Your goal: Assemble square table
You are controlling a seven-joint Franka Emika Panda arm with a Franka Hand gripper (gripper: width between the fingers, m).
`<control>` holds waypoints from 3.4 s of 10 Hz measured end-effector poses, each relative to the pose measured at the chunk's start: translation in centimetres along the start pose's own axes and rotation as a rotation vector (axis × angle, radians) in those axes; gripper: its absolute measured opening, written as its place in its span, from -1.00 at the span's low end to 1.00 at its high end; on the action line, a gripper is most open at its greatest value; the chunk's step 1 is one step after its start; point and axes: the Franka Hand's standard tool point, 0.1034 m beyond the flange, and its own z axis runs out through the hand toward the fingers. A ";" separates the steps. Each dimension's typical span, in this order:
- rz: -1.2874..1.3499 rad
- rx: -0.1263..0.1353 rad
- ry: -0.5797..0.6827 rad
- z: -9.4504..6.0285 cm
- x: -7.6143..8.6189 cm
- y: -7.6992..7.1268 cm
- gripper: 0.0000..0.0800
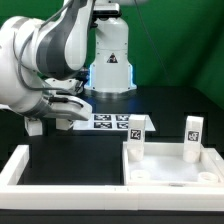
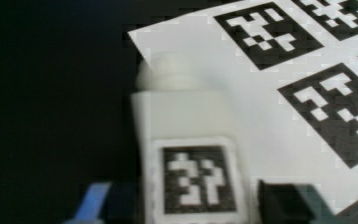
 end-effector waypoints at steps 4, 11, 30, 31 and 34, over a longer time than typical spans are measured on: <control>0.000 0.000 0.000 0.0 0.0 0.0 -0.28; -0.065 0.001 0.014 -6.7 -2.9 -4.1 -0.27; -0.349 -0.174 1.059 -23.4 -4.5 -31.3 -0.27; -0.364 -0.171 1.101 -22.7 -4.5 -30.8 -0.27; -0.392 -0.134 1.305 -23.0 -4.0 -31.3 -0.27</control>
Offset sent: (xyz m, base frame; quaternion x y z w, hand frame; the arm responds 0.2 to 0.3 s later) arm 0.0000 0.0000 0.0000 0.0000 0.0000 0.0000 1.0000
